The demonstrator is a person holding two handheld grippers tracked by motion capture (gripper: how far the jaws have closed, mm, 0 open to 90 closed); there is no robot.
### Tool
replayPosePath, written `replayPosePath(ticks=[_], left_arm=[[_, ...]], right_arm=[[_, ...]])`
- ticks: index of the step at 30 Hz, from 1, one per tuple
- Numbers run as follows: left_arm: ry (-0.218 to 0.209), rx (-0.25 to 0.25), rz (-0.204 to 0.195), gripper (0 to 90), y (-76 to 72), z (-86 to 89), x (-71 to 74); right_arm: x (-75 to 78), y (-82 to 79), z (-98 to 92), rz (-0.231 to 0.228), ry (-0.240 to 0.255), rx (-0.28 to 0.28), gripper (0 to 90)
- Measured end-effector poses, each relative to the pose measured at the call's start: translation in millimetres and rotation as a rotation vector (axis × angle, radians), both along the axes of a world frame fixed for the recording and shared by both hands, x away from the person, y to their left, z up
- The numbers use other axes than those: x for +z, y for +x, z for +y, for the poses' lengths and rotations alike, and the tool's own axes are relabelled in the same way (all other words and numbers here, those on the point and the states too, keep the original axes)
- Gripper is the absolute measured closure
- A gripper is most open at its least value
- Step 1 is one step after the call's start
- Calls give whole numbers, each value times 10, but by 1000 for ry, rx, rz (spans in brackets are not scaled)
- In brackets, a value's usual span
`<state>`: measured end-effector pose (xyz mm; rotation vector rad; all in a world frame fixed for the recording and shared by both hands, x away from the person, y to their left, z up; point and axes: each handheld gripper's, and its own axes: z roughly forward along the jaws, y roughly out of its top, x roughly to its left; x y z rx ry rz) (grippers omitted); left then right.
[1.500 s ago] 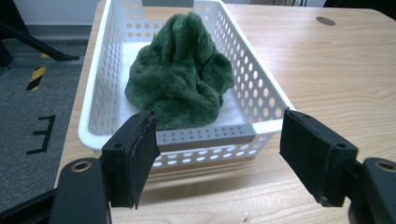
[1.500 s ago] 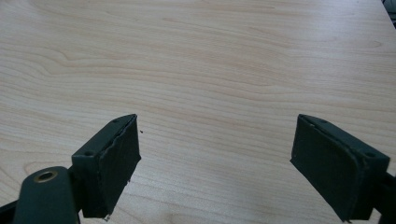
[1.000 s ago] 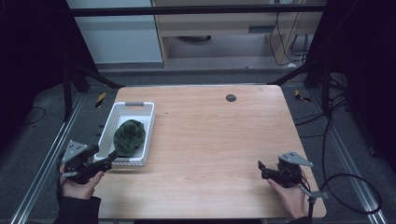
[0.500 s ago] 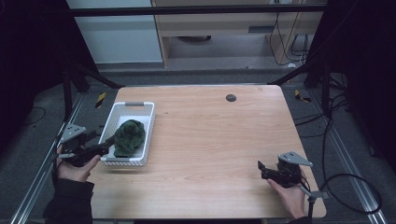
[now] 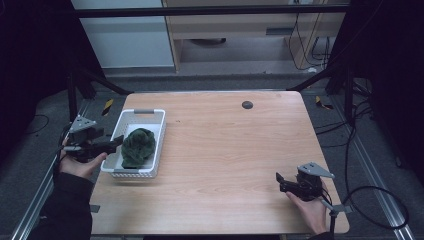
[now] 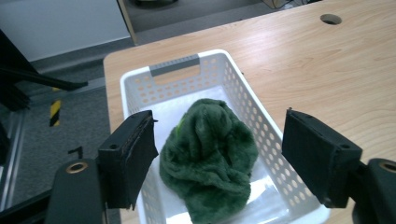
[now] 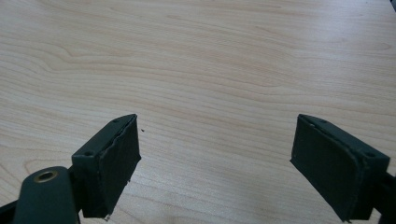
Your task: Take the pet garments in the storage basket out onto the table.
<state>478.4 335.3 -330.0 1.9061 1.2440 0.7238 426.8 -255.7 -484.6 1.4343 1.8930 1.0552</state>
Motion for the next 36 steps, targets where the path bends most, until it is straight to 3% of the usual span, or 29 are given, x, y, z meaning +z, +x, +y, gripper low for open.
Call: replayPosePath(ticks=[3,14,25,36], left_arm=[[1,-4,8,252,32,-6,17],[69,-5,72,246,321,-54,59],[156,-21,115,249,491,-133,117],[185,-38,164,249,648,-189,122]], right_arm=[[-1,-1,-1,2,0,-1,153],[-4,2,-4,6,-1,-2,153],[-11,9,0,10,-1,5,153],[-15,1,1,15,6,9,153]])
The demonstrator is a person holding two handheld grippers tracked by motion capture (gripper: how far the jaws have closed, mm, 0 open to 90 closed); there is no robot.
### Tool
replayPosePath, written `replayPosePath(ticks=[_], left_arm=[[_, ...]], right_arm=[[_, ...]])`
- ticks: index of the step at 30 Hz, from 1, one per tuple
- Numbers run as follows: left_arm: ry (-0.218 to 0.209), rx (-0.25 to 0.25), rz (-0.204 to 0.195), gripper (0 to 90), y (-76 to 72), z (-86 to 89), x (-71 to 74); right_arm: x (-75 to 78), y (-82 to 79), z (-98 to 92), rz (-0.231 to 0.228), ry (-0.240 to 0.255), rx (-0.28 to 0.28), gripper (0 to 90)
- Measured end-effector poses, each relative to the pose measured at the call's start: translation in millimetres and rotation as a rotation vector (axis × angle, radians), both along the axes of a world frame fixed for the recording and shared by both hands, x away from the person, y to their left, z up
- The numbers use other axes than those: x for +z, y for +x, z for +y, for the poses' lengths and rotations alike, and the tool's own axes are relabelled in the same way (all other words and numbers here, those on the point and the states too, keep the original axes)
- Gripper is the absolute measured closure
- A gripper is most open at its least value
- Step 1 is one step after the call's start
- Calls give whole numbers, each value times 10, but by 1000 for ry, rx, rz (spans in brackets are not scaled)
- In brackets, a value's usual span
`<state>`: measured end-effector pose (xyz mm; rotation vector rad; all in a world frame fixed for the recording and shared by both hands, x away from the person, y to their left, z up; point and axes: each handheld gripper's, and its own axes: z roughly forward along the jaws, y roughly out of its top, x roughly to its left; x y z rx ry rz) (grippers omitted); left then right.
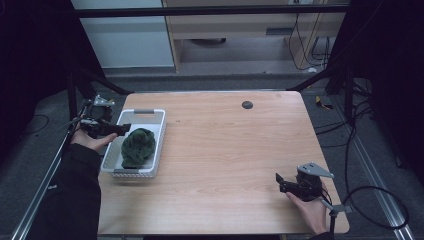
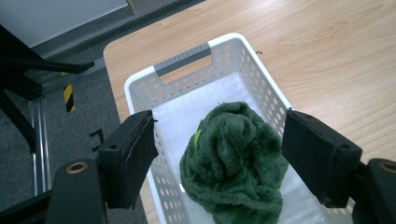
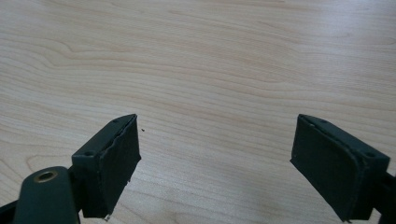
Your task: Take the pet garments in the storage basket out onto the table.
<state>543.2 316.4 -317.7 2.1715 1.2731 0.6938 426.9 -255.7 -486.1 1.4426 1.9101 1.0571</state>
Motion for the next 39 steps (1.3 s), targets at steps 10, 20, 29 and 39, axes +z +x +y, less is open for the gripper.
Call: replayPosePath(ticks=[10,20,29,39], left_arm=[[30,-10,67,252,146,-68,-70],[37,-5,122,256,236,-55,-162],[53,-31,184,269,331,-78,-253],[70,-56,235,291,404,-146,-342]], right_arm=[[-8,9,6,3,-7,11,152],[-19,16,13,14,-9,13,151],[-23,25,19,20,-17,18,149],[-29,27,19,26,-19,16,147]])
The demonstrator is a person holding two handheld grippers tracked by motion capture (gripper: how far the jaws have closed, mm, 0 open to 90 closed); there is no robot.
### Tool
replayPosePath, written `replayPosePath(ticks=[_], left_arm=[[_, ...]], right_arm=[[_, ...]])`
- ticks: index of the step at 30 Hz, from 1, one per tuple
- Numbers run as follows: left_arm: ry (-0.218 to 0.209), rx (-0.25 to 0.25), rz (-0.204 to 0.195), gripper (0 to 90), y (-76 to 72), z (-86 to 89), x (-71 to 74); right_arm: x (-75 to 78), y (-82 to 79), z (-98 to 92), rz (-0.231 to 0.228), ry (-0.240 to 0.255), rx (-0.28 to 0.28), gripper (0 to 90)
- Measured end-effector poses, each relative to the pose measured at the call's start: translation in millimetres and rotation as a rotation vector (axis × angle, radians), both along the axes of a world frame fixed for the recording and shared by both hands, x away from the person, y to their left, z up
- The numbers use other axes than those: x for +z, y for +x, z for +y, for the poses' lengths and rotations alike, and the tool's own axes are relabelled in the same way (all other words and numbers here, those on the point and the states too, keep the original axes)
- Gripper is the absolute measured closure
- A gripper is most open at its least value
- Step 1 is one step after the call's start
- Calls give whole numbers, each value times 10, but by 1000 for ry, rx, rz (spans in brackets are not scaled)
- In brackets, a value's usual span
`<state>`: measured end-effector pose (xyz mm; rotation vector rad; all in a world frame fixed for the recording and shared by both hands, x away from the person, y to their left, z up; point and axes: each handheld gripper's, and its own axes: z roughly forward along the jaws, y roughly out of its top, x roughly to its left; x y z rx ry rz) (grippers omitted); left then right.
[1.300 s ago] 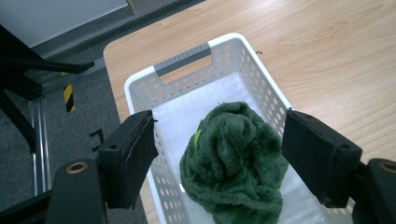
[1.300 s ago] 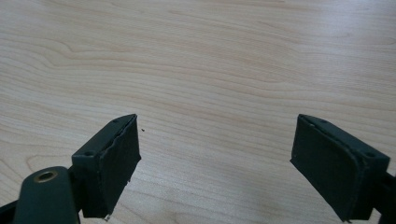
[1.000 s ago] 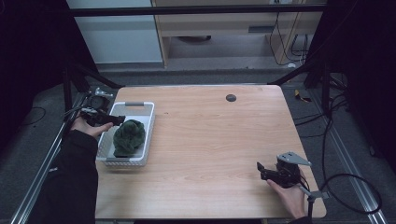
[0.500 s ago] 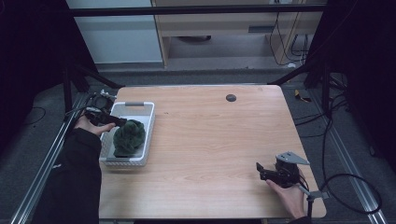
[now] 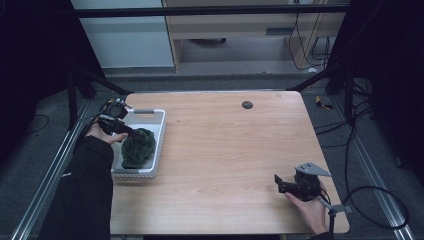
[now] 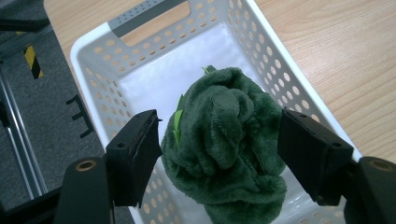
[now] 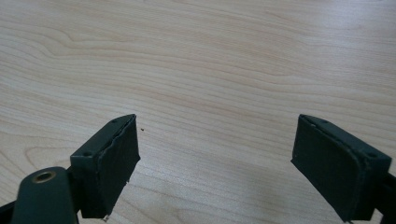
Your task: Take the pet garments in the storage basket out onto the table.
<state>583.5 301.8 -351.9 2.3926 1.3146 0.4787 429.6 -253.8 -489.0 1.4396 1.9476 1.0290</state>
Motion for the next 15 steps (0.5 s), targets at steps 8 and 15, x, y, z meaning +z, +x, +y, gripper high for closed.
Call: replayPosePath(ticks=[8,15], left_arm=[[7,-6,23,331,33,-10,-57],[20,-16,34,337,65,-16,-117]], right_arm=[[-2,3,3,3,-2,1,146],[-5,5,6,7,-1,3,145]])
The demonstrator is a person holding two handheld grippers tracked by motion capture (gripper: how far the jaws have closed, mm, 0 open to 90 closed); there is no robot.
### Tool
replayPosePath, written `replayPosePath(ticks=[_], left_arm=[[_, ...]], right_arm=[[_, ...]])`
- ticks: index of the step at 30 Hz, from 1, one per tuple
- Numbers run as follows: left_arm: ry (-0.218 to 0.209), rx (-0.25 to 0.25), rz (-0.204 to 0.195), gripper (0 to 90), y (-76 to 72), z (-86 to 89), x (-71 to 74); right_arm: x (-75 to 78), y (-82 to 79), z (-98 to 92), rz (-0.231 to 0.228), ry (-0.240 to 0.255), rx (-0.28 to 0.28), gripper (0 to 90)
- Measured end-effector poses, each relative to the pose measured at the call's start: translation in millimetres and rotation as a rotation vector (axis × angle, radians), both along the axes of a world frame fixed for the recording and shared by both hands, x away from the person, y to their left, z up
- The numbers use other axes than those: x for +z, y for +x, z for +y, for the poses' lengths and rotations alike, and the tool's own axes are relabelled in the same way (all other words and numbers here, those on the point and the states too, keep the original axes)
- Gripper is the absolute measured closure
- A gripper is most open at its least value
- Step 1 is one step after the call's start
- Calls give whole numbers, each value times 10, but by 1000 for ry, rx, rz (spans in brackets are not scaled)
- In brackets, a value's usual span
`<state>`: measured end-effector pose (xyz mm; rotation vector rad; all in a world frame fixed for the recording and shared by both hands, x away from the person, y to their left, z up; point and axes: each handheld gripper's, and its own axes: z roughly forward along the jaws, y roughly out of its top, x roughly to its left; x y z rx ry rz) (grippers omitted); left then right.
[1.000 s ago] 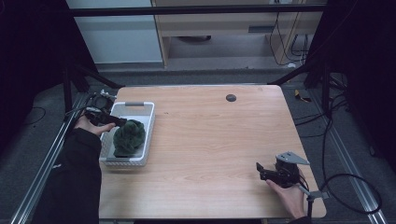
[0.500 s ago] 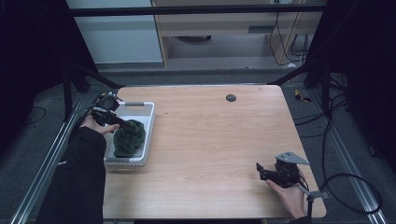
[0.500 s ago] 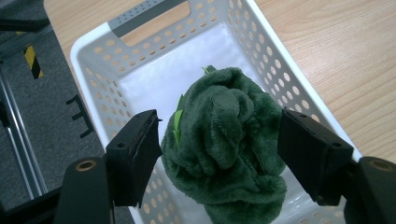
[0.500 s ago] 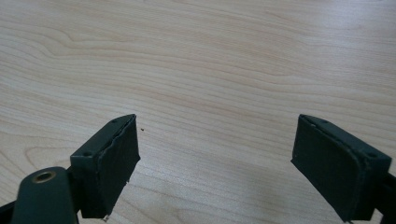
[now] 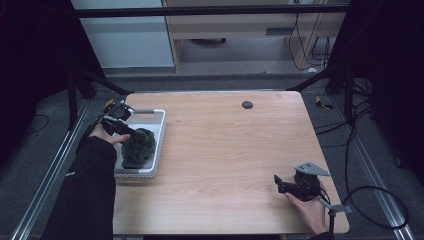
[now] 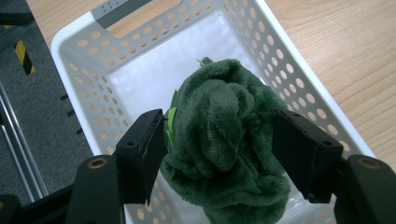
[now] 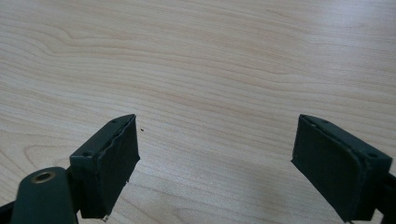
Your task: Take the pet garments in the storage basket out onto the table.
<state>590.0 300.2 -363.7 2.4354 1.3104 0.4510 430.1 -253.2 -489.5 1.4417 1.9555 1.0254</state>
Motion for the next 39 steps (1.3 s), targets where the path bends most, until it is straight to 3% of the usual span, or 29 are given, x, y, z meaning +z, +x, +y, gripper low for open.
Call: replayPosePath(ticks=[19,31,39], left_arm=[[0,-12,46,360,72,22,-168],[33,-34,89,412,133,-19,-276],[47,-38,95,450,158,-66,-333]], right_arm=[[-8,6,0,3,-9,2,145],[-13,5,10,12,-11,6,145],[-16,8,10,11,-13,11,145]])
